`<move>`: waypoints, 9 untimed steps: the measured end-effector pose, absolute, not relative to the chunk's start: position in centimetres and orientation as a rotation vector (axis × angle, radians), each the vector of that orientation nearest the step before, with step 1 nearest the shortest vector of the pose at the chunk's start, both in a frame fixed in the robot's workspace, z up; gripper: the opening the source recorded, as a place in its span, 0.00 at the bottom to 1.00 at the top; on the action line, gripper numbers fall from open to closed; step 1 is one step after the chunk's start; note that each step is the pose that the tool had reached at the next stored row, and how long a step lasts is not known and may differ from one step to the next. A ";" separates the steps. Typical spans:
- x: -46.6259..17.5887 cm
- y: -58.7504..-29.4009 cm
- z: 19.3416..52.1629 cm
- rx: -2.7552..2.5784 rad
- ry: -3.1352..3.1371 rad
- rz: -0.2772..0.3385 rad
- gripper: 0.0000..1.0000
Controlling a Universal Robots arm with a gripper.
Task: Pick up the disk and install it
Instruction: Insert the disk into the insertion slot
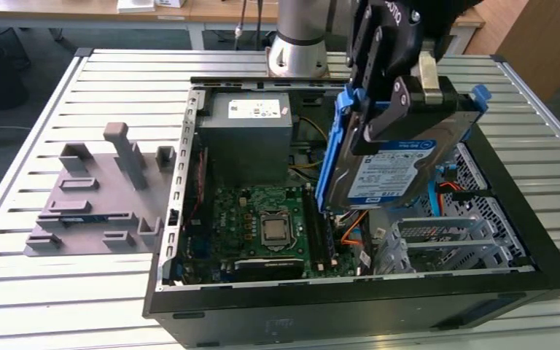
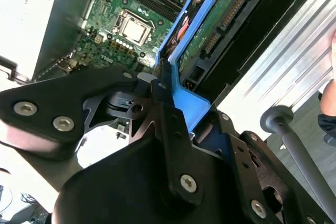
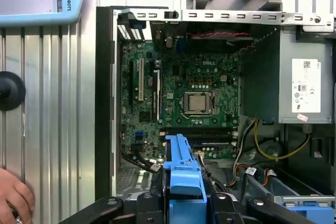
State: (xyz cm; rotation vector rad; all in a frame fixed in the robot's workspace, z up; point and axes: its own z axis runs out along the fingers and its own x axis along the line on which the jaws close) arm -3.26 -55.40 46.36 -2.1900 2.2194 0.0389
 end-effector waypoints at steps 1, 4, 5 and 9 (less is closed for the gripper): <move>-3.3 -55.7 46.3 -2.190 2.220 0.039 0.37; -3.2 -56.3 46.1 -2.190 2.220 0.039 0.37; -3.0 -56.4 46.0 -2.190 2.220 0.039 0.37; -1.9 -56.6 45.8 -2.190 2.220 0.039 0.37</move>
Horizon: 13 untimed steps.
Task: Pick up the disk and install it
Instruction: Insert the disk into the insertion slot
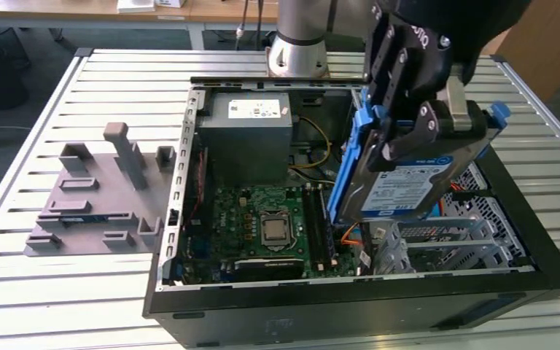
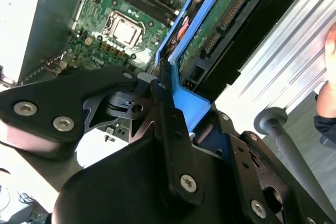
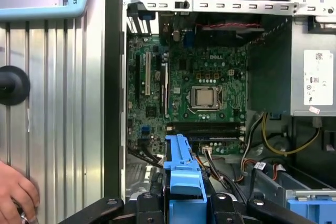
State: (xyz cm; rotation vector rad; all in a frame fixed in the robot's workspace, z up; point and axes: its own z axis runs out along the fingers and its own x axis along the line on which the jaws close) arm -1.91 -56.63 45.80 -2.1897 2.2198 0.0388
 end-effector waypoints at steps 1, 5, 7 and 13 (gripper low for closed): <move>-1.6 -56.7 45.7 -2.190 2.220 0.039 0.37; -0.1 -56.7 45.5 -2.190 2.220 0.039 0.37; 0.7 -56.7 45.4 -2.189 2.220 0.039 0.37; 2.6 -56.8 45.2 -2.190 2.220 0.039 0.37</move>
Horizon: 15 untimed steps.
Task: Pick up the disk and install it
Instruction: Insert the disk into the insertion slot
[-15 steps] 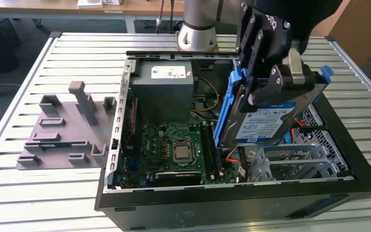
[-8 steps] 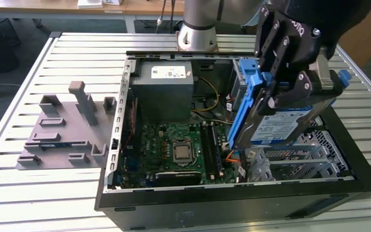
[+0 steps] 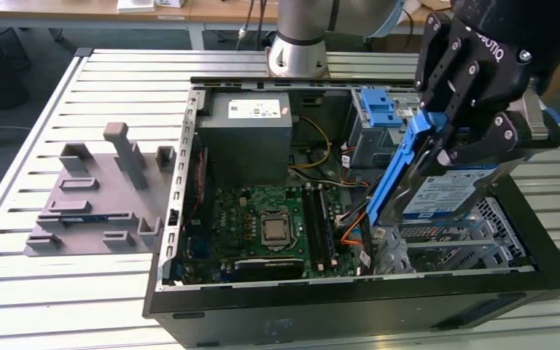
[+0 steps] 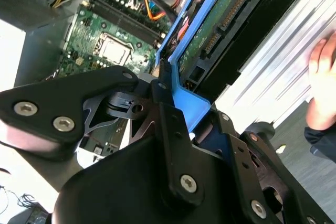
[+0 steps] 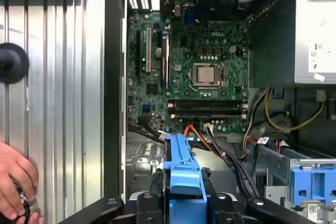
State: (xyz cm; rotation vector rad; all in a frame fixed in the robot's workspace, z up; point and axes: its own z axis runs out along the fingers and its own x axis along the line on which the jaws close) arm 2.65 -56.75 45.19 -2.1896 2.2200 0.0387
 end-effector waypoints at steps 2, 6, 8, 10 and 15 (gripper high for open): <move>3.1 -56.8 45.1 -2.190 2.220 0.039 0.37; 4.0 -56.8 45.0 -2.190 2.220 0.039 0.37; 4.4 -56.8 45.0 -2.190 2.220 0.039 0.37; 4.8 -56.8 44.9 -2.190 2.220 0.039 0.37; 5.2 -56.8 44.7 -2.190 2.220 0.039 0.37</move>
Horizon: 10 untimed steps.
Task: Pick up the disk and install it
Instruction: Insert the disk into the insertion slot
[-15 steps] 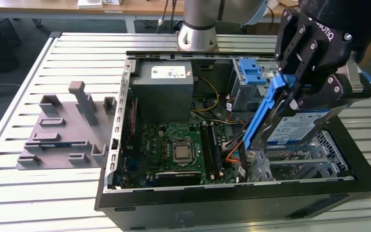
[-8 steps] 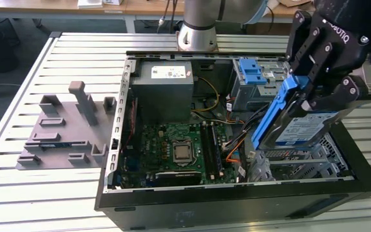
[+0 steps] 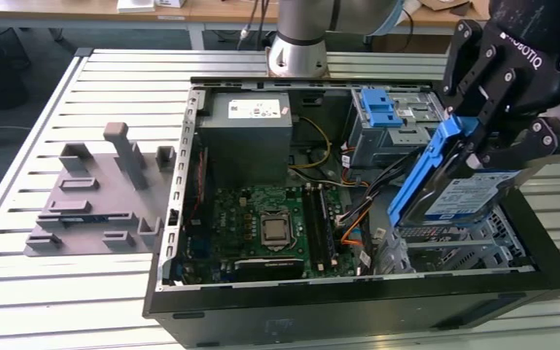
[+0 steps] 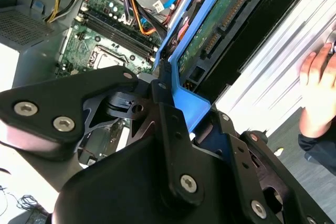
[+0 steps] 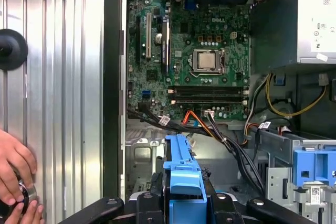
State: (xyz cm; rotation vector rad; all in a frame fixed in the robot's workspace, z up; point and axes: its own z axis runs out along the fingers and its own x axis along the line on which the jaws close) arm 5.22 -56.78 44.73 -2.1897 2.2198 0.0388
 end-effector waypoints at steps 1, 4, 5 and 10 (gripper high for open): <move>5.3 -56.8 44.7 -2.190 2.220 0.039 0.37; 5.6 -56.8 44.6 -2.190 2.220 0.039 0.37; 5.7 -56.8 44.5 -2.190 2.220 0.039 0.37; 6.5 -56.8 44.3 -2.190 2.220 0.039 0.37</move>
